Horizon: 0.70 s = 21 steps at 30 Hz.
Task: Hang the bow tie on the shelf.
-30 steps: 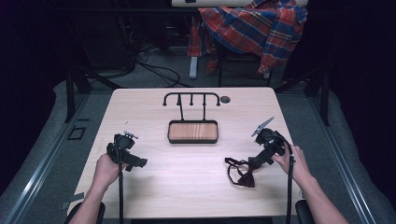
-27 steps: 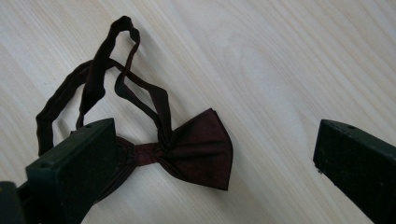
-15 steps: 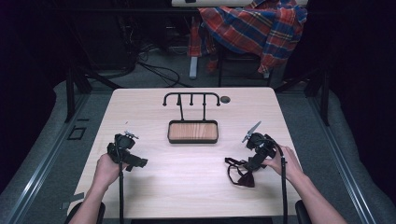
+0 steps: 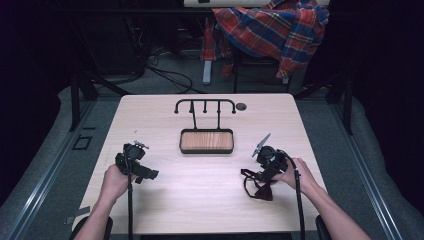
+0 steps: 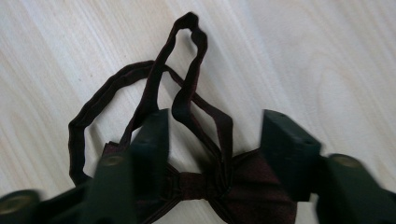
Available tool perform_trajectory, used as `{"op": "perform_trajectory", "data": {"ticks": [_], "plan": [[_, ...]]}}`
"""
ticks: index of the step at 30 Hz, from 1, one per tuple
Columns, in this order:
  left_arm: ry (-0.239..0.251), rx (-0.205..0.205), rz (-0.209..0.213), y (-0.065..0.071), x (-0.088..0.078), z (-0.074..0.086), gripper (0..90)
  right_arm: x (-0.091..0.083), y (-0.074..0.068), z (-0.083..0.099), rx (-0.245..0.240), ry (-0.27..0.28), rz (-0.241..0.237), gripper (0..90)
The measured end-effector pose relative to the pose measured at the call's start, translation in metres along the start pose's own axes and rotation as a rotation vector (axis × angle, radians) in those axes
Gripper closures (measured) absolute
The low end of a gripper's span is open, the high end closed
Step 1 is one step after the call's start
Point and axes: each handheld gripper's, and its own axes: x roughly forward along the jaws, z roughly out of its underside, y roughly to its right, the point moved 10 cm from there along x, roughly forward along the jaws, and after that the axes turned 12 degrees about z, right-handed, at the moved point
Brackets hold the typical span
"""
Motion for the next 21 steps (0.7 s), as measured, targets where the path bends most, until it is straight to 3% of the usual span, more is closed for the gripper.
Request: {"op": "perform_trajectory", "data": {"ticks": [3,4,7,11,19,21], "plan": [[0.000,0.001,0.000,0.000,0.000,0.000,0.5,0.005,-0.002,0.002,0.011,-0.017,-0.014,54.8],[0.001,0.000,-0.001,0.000,0.001,0.000,0.5,0.007,0.000,0.005,0.001,-0.046,-0.008,57.4],[-0.002,0.003,0.000,0.000,0.001,0.000,0.7,0.010,-0.001,0.007,0.022,-0.048,-0.017,60.2],[-0.005,0.005,0.001,0.000,0.001,0.000,0.7,0.012,0.001,0.009,0.012,-0.066,-0.011,65.5],[-0.004,0.004,-0.003,0.000,0.001,0.000,0.8,0.015,0.002,0.011,0.031,-0.084,0.000,86.2],[-0.004,0.005,-0.003,0.000,0.001,0.000,0.8,0.014,0.002,0.011,0.035,-0.082,0.000,86.6]]}}
